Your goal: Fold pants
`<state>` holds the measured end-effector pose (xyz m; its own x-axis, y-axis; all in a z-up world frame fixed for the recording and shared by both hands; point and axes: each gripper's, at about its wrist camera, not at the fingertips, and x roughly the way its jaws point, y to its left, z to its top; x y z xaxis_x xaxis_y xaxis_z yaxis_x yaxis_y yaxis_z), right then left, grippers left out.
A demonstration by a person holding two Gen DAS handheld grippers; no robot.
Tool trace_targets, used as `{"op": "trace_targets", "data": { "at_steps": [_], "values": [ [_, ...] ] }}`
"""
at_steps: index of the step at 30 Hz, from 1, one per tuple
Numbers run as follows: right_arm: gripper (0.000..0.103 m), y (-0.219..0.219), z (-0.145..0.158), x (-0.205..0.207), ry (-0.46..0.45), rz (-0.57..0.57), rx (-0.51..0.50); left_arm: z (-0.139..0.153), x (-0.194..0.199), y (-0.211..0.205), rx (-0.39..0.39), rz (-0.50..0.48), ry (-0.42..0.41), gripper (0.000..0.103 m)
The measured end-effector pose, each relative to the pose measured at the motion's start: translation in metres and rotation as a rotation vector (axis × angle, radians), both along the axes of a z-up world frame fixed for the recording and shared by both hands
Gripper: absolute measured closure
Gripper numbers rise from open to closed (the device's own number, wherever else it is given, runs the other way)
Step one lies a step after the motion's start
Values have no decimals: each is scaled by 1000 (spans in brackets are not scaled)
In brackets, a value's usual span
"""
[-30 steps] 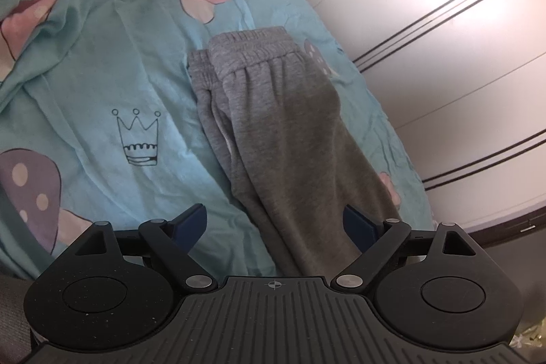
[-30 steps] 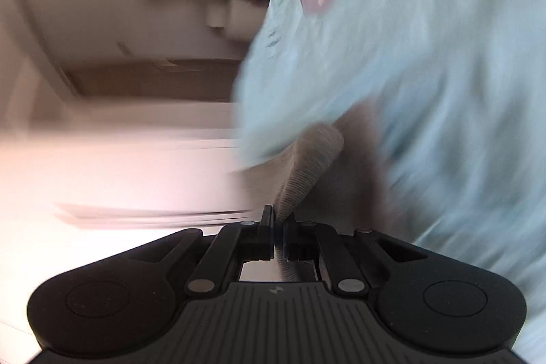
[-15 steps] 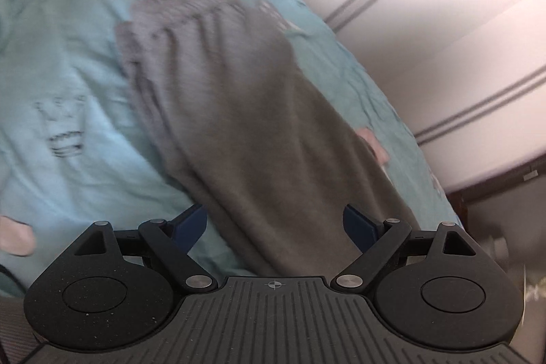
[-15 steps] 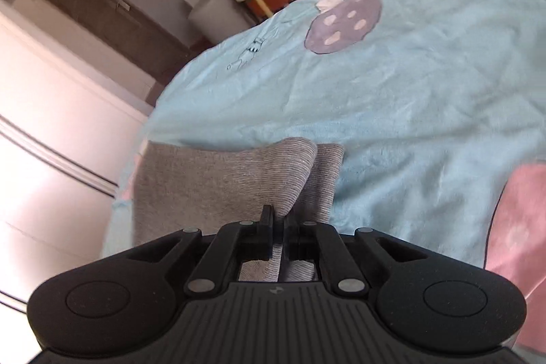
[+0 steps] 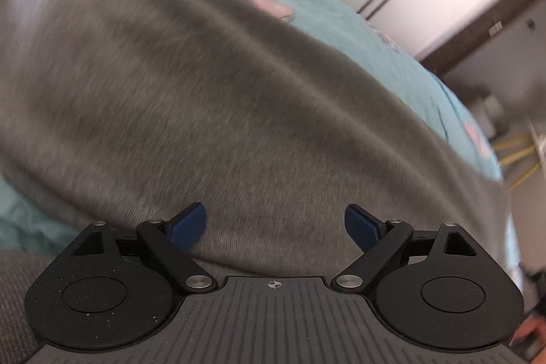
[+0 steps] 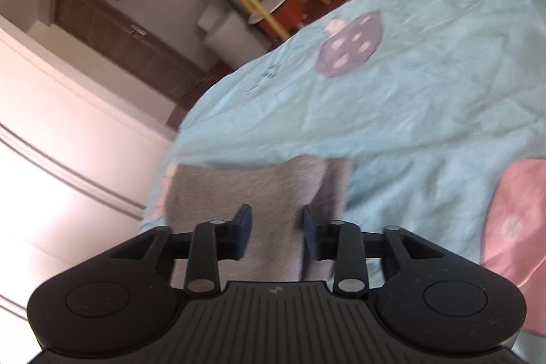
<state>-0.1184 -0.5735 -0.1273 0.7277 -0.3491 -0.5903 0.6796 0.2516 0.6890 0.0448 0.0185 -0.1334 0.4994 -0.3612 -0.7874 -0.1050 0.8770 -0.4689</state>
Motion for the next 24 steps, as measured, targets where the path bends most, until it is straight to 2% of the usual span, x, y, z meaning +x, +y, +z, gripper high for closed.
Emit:
{"op": "trace_targets", "data": {
  "at_steps": [1,4,7,10,11,14,15,16,18,19,21,22,23,24],
  "values": [
    [49,0,-3,4,-5,35,34,0,0,-3,15,-16,-1,8],
    [49,0,-18,17,17,131,164,-3,5,-1,15,-25,5,7],
    [54,3,-26,25,0,201,238,-5,6,2,-10,-8,13,6],
    [79,13,-22,36,16,282,222,-6,8,3,-16,-7,16,6],
    [96,17,-22,40,31,310,216,-4,8,4,-15,-9,15,6],
    [98,28,-15,50,141,344,161,2,4,7,-32,2,-1,6],
    [98,29,-13,48,133,337,175,5,2,10,-45,16,-18,6],
    [98,28,-11,40,58,322,215,8,-1,14,-53,37,-46,6],
    [98,23,-12,20,-187,313,319,11,-3,16,-53,53,-89,6],
    [97,22,-11,15,-176,312,331,10,-1,16,-46,51,-79,6],
    [93,19,-5,18,74,330,253,2,8,15,-31,54,5,6],
    [92,18,-2,19,200,322,201,-1,10,14,-25,54,22,6],
    [92,16,2,16,259,292,152,0,11,12,-16,51,15,5],
    [84,13,9,13,265,277,95,0,12,10,-7,43,9,5]
  ]
}}
